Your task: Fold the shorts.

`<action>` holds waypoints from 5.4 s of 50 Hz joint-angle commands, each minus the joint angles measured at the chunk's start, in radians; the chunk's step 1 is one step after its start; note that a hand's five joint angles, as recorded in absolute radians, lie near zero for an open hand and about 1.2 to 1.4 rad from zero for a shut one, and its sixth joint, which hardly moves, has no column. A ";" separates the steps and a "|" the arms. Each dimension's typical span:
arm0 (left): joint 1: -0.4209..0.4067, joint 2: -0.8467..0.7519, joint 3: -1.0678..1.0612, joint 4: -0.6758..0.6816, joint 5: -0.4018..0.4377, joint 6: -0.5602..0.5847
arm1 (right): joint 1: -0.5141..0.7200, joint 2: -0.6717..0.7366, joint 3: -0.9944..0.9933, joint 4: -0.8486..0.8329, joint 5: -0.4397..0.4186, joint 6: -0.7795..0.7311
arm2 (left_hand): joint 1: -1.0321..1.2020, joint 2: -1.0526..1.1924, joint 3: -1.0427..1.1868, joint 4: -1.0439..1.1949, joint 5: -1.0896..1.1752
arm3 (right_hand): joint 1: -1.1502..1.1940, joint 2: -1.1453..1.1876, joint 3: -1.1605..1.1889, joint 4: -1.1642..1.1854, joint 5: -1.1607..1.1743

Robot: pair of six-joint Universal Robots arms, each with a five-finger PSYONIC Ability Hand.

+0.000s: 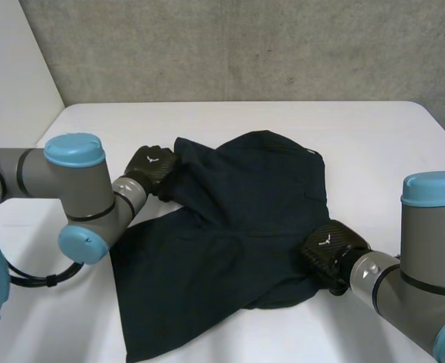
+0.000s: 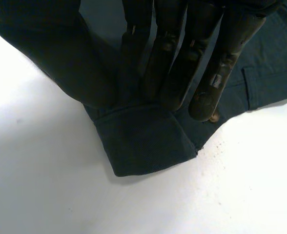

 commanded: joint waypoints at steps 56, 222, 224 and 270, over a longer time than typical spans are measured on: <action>-0.196 0.708 -0.574 -0.304 -0.338 -0.112 | 0.091 0.146 -0.298 -0.027 0.015 0.286 | -0.192 -0.174 -0.172 -0.166 -0.158 | 0.414 0.185 0.205 0.204 0.250; -0.181 -0.122 0.377 -0.086 -0.429 0.212 | -0.072 0.365 -0.651 -0.068 0.078 -0.063 | 0.556 0.574 0.576 0.582 0.590 | 0.414 0.185 0.205 0.204 0.250; -0.180 -0.183 0.452 -0.071 -0.427 0.213 | -0.072 0.418 -0.683 -0.125 0.080 -0.066 | 0.556 0.574 0.576 0.582 0.590 | 0.414 0.185 0.205 0.204 0.250; -0.167 0.360 -0.437 0.124 -0.326 -0.027 | -0.222 0.176 -0.062 -0.352 -0.063 0.340 | -0.666 -0.647 -0.645 -0.639 -0.632 | 0.414 0.185 0.205 0.204 0.250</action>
